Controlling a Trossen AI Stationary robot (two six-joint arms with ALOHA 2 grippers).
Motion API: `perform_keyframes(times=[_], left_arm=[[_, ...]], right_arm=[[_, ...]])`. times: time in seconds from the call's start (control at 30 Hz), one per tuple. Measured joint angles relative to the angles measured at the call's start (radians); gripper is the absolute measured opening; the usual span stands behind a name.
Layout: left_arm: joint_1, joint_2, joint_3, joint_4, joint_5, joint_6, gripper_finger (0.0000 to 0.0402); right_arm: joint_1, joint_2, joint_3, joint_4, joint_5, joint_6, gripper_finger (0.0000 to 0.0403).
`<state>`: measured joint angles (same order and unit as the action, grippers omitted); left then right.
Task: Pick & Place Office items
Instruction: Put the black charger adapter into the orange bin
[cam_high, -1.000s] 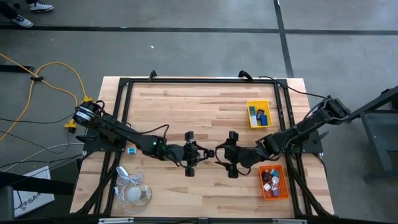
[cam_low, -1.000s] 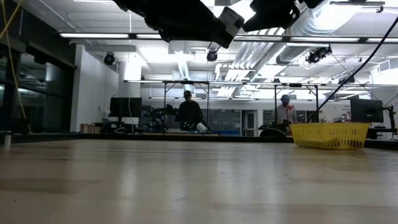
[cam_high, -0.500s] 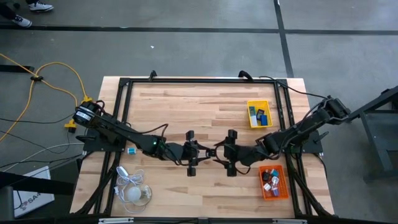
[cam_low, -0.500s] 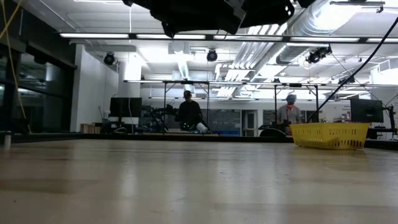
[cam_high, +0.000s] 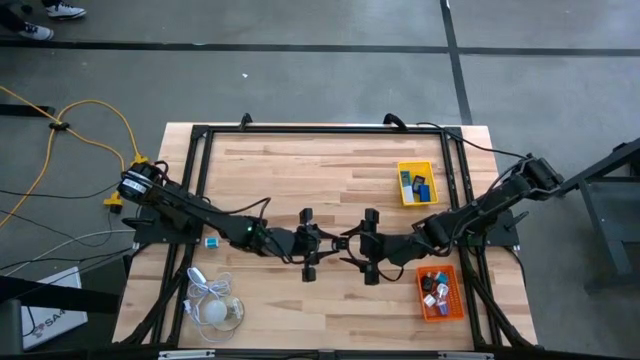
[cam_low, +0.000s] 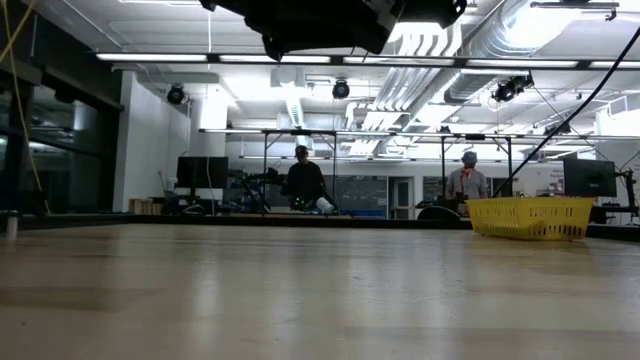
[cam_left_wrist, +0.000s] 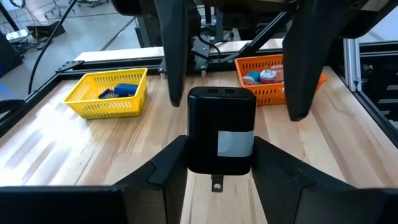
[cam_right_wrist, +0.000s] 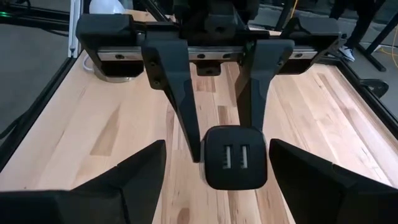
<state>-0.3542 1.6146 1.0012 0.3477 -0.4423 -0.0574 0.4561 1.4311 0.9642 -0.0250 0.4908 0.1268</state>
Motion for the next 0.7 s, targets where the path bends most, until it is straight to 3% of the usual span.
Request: perform_keyframes(times=[0.27,0.7], left_arm=[[0.0,0.0,0.0,0.009,0.0,0.0,0.0148],[-0.004,0.0,0.0,0.027,0.001,0.042,0.0148]], right_arm=[[0.0,0.0,0.0,0.0,0.0,0.003,0.0266],[0.0,0.0,0.0,0.0,-0.002,0.01,0.0187]])
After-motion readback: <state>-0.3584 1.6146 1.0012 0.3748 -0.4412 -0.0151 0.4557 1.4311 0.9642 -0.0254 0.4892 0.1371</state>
